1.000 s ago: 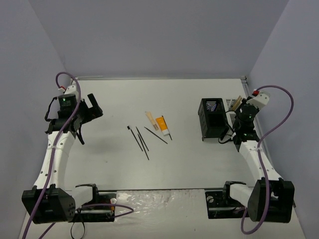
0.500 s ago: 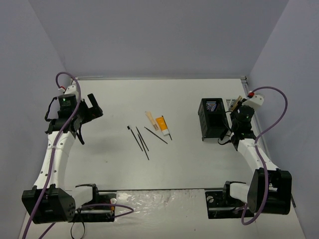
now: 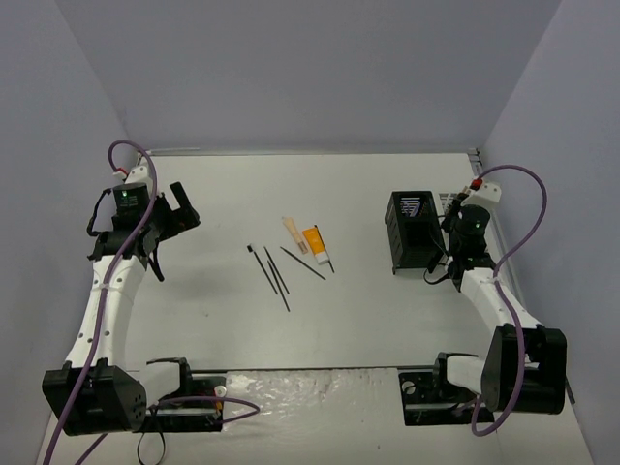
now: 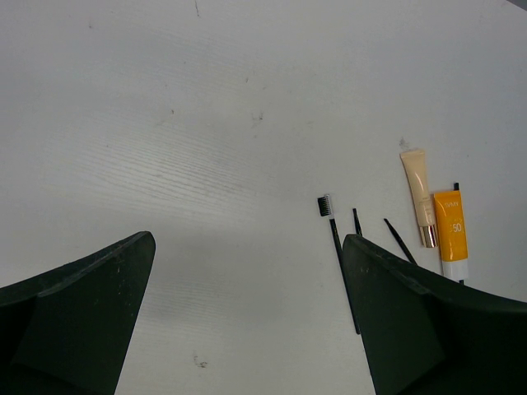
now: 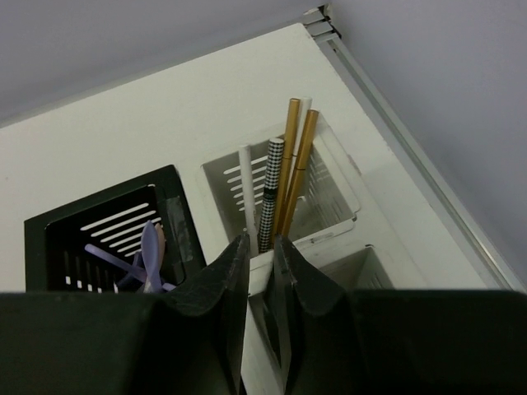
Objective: Organize the makeup
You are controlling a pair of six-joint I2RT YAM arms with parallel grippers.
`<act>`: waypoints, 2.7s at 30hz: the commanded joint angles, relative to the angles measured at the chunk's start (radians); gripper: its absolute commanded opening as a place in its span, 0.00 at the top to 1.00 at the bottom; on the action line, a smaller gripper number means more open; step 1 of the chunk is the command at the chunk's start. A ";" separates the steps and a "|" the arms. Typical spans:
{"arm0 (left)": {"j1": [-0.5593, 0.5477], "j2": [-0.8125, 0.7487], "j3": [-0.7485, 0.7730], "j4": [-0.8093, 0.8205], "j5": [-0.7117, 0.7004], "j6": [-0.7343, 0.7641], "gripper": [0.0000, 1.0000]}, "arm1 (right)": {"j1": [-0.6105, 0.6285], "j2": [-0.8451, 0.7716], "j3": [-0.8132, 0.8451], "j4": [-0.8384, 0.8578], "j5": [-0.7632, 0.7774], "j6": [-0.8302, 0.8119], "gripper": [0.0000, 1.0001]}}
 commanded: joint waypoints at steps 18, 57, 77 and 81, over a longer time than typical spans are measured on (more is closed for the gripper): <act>0.007 -0.021 0.032 0.045 0.007 -0.012 0.03 | 0.476 0.264 0.580 -0.494 -0.105 -0.115 0.47; 0.007 -0.008 0.035 0.036 0.008 -0.015 0.03 | 0.775 1.182 1.416 -0.952 -0.153 -0.110 0.58; 0.006 -0.017 0.036 0.033 0.000 -0.012 0.03 | 0.749 0.749 1.146 -0.775 -0.041 -0.080 1.00; 0.007 -0.019 0.035 0.034 0.001 -0.012 0.03 | 0.673 0.492 0.869 -0.609 0.053 -0.056 1.00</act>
